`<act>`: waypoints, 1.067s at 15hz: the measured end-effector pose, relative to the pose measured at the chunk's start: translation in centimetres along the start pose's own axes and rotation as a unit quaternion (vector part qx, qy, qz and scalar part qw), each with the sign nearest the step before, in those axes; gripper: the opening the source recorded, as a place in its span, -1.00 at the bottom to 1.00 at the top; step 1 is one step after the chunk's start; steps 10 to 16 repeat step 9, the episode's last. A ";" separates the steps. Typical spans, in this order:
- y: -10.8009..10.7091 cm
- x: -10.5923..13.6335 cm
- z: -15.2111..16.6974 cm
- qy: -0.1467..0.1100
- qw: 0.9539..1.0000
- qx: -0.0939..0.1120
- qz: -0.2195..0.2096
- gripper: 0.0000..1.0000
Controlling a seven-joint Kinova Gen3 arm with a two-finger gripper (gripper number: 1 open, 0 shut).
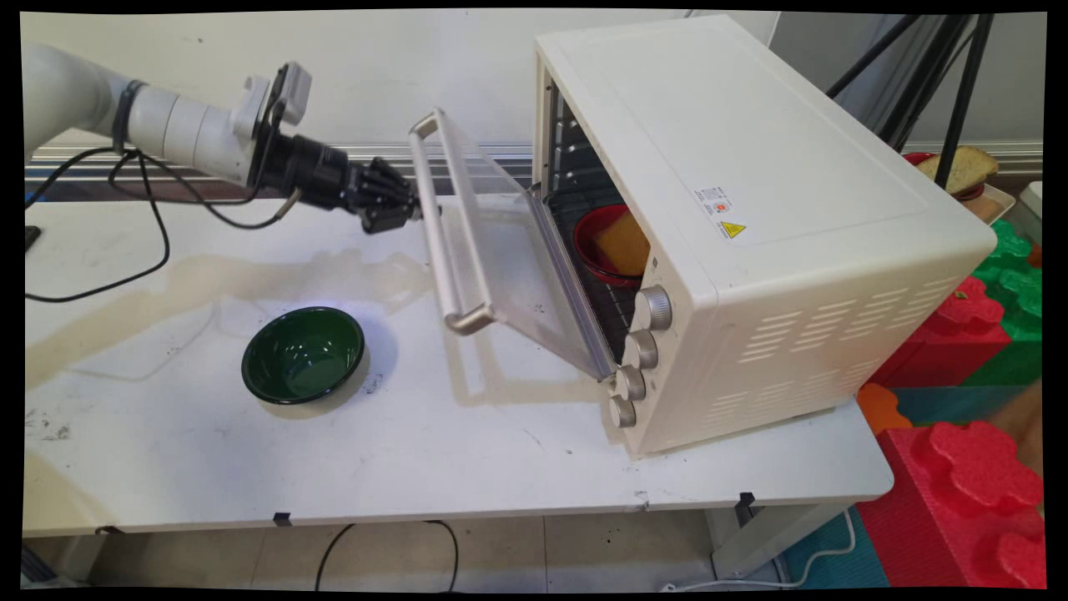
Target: Close the oven
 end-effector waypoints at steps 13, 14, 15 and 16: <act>-1.4 5.3 3.1 0.059 0.998 0.002 0.004 -1.00; -1.4 5.3 3.1 0.059 0.998 0.002 0.004 -1.00; -1.4 5.3 3.1 0.059 0.998 0.002 0.004 -1.00; -1.4 5.3 3.1 0.059 0.998 0.002 0.004 -1.00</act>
